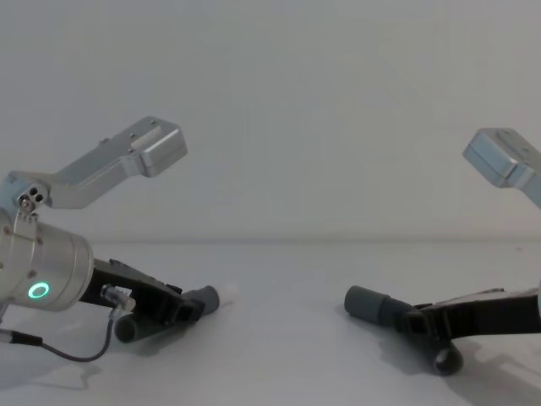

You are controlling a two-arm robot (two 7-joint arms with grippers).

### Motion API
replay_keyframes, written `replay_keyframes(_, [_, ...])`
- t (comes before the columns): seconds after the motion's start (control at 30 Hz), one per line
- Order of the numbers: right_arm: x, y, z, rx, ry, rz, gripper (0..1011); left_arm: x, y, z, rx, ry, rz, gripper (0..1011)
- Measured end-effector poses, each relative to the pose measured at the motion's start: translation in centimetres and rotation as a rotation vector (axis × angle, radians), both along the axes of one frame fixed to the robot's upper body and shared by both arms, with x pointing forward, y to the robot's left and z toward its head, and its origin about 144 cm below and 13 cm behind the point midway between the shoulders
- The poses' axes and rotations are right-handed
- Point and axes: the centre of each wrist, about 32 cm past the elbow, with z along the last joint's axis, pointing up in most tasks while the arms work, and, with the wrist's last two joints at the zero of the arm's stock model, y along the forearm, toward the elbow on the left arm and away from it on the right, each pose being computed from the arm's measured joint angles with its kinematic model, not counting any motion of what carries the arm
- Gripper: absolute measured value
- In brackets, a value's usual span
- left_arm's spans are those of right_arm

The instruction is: Use both hands to pick up one end of the pipe from the table, align the ends, and insert them.

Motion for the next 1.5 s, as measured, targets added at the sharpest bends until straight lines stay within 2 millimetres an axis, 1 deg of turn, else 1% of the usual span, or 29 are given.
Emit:
replay_keyframes(0.63, [-0.1,0.0,-0.1,0.011,-0.008,-0.004,262,0.1,-0.2,0.0,-0.001,-0.017,-0.024,348])
replay_keyframes(0.83, [-0.2,0.0,-0.4,0.055,-0.050,-0.019,262,0.2,-0.4,0.4,-0.005,-0.040,-0.041,348])
replay_keyframes(1.03, [0.0,-0.1,-0.4,0.099,-0.108,-0.032,262,0.3,-0.6,1.2,-0.019,-0.074,-0.061,348])
replay_keyframes(1.27, [0.3,-0.2,-0.1,0.140,-0.174,-0.021,262,0.4,-0.4,1.8,-0.035,-0.104,-0.075,348])
replay_keyframes(1.5, [0.7,-1.0,0.4,0.156,-0.210,0.024,262,0.7,0.1,2.2,-0.057,-0.128,-0.121,348])
